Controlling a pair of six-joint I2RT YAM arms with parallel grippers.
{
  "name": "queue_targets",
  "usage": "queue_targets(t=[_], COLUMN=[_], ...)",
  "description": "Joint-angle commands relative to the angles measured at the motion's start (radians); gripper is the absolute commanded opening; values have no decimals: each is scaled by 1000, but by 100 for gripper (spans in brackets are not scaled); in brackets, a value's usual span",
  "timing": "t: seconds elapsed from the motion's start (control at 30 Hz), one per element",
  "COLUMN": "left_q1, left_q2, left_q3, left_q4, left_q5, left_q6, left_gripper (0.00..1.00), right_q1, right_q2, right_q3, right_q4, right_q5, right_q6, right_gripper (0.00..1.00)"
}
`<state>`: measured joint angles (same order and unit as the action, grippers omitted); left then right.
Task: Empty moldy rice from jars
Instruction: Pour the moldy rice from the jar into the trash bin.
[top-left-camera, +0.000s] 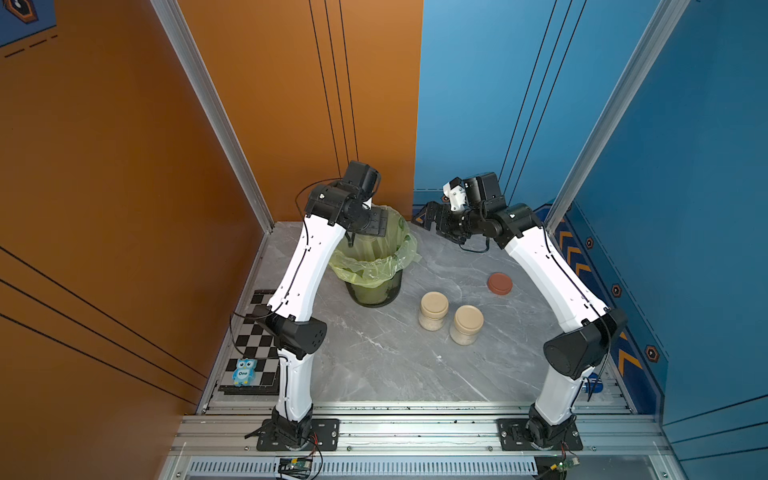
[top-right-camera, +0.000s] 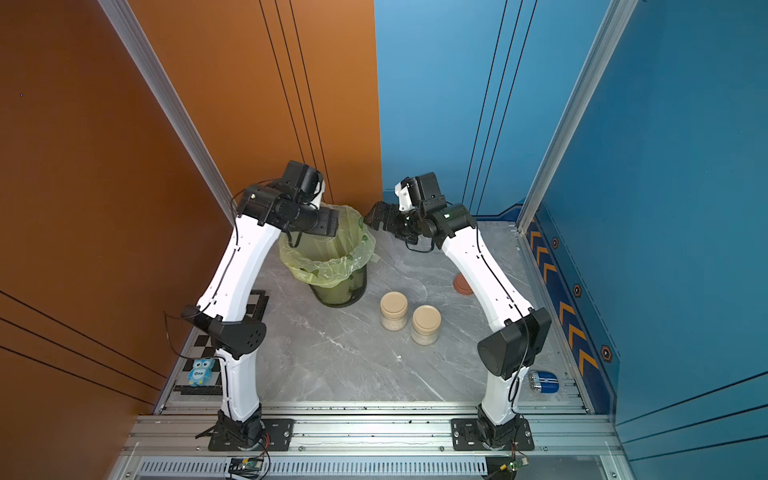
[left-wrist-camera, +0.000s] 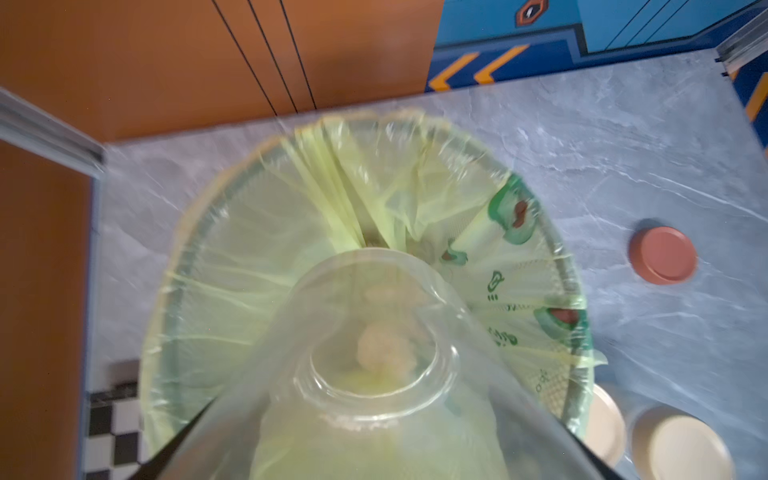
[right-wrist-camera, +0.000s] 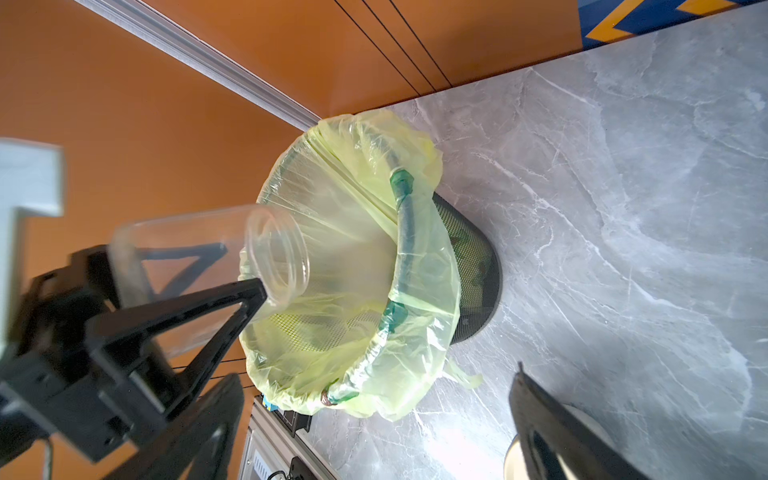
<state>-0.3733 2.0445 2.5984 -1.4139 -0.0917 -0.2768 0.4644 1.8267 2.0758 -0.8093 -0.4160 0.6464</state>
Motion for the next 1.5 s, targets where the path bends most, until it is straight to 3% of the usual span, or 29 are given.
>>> queue_targets(t=[0.0, 0.07, 0.3, 0.47, 0.63, 0.93, 1.07, 1.17, 1.33, 1.4, 1.47], left_q1=[84, 93, 119, 190, 245, 255, 266, 269, 266, 242, 182], left_q2=[86, 121, 70, 37, 28, 39, 31, -16, -98, -116, -154], left_q3=[133, 265, 251, 215, 189, 167, 139, 49, -48, -68, -101], left_q4=[-177, -201, -121, 86, 213, 295, 302, 303, 295, 242, 223], left_q5=[288, 303, 414, 691, 820, 909, 934, 910, 742, 602, 370], left_q6=[-123, -139, -205, -421, -571, -675, -658, -599, -467, -367, -259], left_gripper=[0, 0, 0, 0, 0, 0, 0, 0, 0, 0, 0], right_q1=[15, 21, 36, 43, 42, 37, 34, 34, 32, 31, 29], right_q2=[-29, -26, -22, -27, -38, -46, -44, -44, -46, -47, -49], right_q3=[-7, -2, 3, -4, -12, -25, -24, -24, -28, -32, -36], right_q4=[3, 5, 5, 6, 5, 6, 7, 7, 7, 7, 6], right_q5=[-14, -18, -21, -18, -14, -8, -7, -7, -7, -9, -9], right_q6=[14, 16, 21, 19, 14, 12, 11, 12, 12, 12, 10], right_gripper=[100, 100, 100, 100, 100, 100, 100, 100, 100, 100, 100])
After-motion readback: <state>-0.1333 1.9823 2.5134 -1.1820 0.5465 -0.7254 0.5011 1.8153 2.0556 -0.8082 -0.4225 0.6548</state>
